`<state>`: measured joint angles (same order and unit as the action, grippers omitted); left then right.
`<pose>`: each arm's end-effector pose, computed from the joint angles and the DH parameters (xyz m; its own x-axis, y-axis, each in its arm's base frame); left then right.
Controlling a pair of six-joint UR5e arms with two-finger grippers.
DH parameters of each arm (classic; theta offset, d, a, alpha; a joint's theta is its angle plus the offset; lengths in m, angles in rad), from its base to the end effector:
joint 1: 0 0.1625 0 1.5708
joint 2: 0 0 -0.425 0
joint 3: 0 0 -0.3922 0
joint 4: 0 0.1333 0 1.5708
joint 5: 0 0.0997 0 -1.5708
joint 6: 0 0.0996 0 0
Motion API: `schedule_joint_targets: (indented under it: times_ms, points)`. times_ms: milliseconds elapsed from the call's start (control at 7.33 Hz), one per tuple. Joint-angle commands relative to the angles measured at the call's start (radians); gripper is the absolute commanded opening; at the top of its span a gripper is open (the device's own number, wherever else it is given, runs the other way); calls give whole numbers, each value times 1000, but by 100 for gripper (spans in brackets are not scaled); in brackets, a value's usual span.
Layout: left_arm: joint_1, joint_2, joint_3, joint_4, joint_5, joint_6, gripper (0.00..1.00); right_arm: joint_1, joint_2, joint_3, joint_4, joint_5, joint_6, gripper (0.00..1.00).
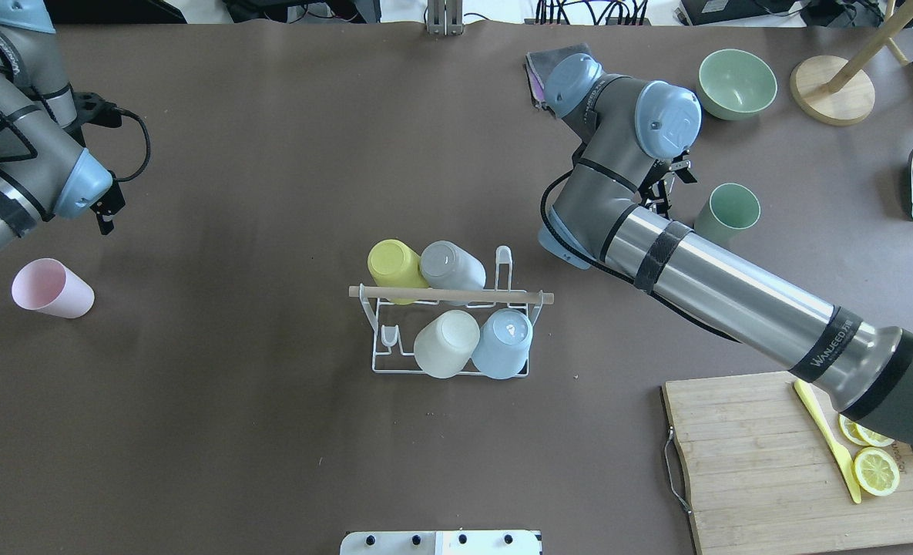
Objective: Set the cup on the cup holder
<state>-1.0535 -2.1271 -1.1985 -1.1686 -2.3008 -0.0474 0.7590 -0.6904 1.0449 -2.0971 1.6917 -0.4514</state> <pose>0.2837 -0.6339 0.5457 0.7411 0.2026 -0.6401 -0.4482 0.8591 -0.2471 -0.4801 -0.6226 0.4115 0.3164 -0.9311 0.1815 0.9478 0.3022 -0.1020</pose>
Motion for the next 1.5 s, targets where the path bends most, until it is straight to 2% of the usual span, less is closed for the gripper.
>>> schedule_joint_targets:
  times_ms: [0, 273, 818, 1364]
  points:
    - [27, 10, 13, 6, 3, 9, 98, -4, -20, -11, 2, -36, -44, 100]
    - [43, 15, 16, 26, 3, 32, 98, -4, -41, -9, 2, -38, -64, 100]
    - [43, 15, 22, 166, -26, 160, 98, -7, -81, -5, 17, -57, -84, 100]
    - [46, 36, 55, 175, -81, 169, 98, -21, -110, 3, 14, -84, -84, 100]
